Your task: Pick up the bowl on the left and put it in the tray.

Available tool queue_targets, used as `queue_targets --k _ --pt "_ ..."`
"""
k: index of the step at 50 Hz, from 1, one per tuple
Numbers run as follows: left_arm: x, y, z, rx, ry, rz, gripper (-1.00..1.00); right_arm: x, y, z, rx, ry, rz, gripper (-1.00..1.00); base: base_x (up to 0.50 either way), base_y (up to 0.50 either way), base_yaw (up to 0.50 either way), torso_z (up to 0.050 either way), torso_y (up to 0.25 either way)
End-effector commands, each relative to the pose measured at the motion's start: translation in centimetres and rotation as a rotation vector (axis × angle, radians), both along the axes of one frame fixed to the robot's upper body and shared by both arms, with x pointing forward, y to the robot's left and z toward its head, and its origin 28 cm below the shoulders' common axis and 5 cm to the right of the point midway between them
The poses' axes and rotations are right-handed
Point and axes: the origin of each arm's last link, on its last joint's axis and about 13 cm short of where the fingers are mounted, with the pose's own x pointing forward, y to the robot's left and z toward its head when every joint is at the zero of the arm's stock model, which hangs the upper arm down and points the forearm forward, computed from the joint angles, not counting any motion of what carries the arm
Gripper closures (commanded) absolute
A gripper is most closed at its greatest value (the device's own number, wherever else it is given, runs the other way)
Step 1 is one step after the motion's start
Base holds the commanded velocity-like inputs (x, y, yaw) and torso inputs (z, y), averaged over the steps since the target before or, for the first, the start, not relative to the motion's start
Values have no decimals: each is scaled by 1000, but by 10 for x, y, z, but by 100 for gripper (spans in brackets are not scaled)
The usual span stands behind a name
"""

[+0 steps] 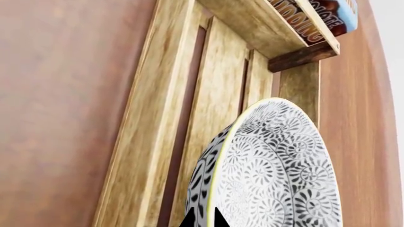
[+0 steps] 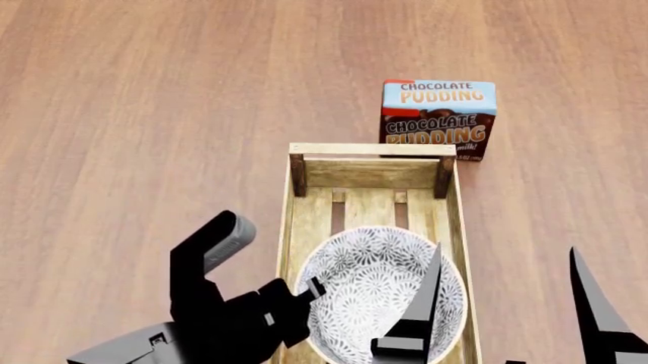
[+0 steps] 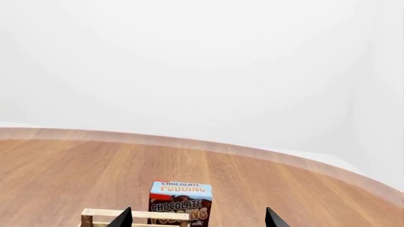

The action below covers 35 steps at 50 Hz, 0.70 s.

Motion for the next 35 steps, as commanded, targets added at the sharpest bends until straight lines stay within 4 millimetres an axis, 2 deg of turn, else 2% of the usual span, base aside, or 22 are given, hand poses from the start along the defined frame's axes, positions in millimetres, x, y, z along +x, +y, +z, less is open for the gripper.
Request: queue_targets --k 1,35 --pt "2 -1 -1 -28 -3 2 100 0 0 0 0 -1 -2 -100 0 0 0 0 0" --pt "3 -5 0 -20 0 -2 100 -1 0 1 2 -3 0 -100 0 0 0 0 0"
